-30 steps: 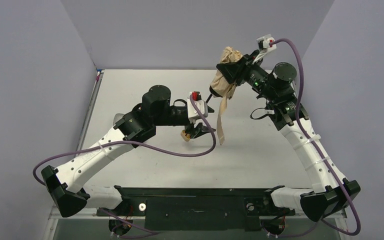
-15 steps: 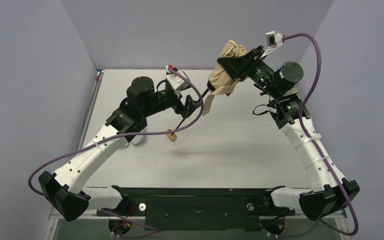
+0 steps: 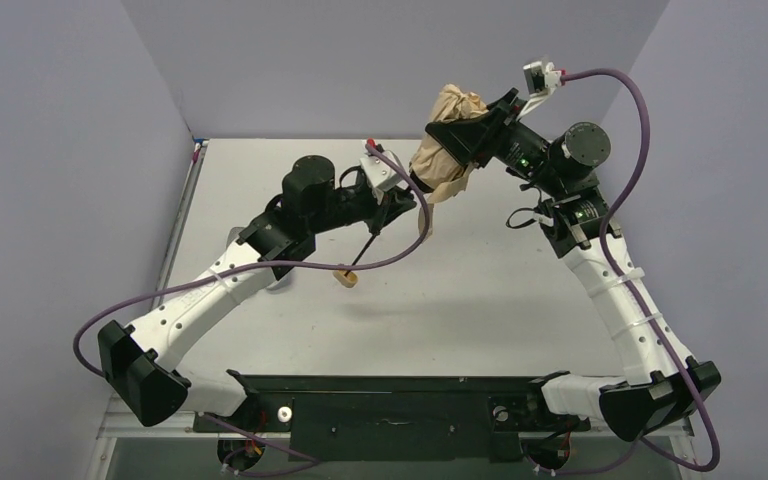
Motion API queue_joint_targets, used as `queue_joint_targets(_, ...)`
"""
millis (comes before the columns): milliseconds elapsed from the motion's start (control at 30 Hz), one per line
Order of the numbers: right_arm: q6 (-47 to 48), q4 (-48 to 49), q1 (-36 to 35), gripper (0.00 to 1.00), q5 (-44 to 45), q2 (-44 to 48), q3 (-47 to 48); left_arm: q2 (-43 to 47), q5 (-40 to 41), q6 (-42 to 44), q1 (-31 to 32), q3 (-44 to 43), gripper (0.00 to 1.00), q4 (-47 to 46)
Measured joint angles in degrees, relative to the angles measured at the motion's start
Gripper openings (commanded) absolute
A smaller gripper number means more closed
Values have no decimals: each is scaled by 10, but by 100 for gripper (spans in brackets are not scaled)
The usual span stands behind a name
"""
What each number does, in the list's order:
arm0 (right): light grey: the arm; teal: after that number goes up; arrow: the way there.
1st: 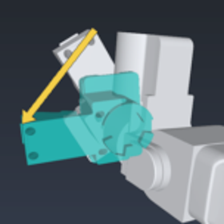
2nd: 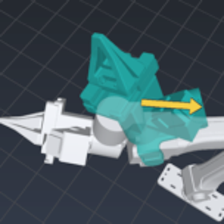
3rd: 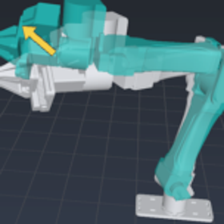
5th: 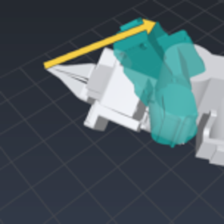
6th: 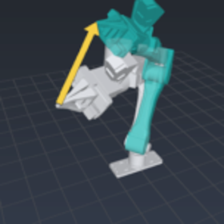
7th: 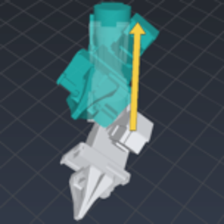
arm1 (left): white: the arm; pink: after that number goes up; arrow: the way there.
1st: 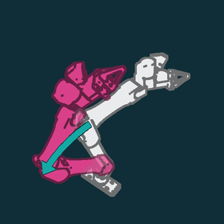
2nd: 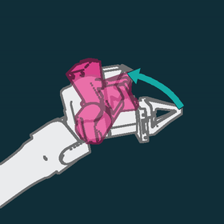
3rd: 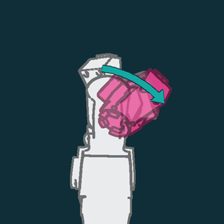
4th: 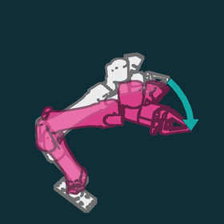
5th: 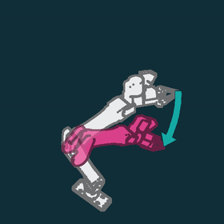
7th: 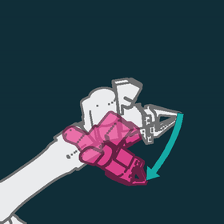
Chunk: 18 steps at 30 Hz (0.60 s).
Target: Open the umbrella
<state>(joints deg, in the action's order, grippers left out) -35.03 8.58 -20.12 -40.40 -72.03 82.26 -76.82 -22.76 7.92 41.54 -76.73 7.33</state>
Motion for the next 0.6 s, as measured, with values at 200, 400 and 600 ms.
queue_joint_targets(200, 19, -1, 3, 64, 0, -4, 10, -9, 21, -30, 6, 0, 0, -29)
queue_joint_targets(400, 8, -23, 58, 79, 5, -6, 12, -10, 70, -108, -38, 0, 0, -63)
queue_joint_targets(600, -23, -35, 117, 79, 17, -6, 12, -26, 132, -185, -110, 0, 0, -90)
